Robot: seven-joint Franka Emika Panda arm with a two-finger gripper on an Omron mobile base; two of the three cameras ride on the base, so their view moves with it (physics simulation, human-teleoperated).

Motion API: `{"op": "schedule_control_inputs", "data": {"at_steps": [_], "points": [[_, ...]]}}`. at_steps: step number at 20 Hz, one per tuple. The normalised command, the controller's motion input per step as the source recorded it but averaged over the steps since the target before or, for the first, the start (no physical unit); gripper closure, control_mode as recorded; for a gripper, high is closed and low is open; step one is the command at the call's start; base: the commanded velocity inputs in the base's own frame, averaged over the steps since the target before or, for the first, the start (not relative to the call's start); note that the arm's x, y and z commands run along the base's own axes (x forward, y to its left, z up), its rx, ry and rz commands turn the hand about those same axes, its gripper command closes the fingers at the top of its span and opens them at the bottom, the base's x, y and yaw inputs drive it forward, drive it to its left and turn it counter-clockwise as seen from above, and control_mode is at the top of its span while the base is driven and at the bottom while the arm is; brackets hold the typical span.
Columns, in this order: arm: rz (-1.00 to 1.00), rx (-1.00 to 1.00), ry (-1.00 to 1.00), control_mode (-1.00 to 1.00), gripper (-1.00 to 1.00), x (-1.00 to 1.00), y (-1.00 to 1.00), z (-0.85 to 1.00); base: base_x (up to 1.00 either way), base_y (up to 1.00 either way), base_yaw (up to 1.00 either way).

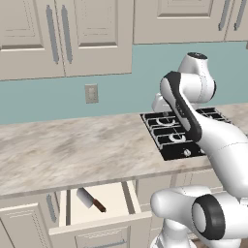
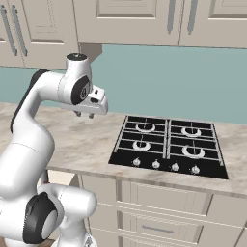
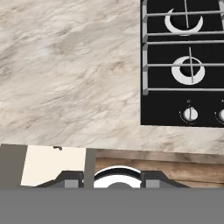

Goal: Pick up the knife from the drawer and place it on the cutting board. Then place the meat from the plate to the cutting board.

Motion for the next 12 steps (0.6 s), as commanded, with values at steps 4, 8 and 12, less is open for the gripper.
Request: {"op": "schedule_control_inputs", "data": {"at_steps": [4,8,12], "points": [[0.0,0.0,0.0,-1.0,-1.0,0.0,0.0,-0.01,0.0,0.0,0.0],[0.0,0.0,0.0,-1.0,-1.0,0.0,0.0,0.0,0.0,0.0,0.0],[0.0,0.0,0.0,-1.0,-1.0,0.0,0.0,0.0,0.0,0.0,0.0]]}}
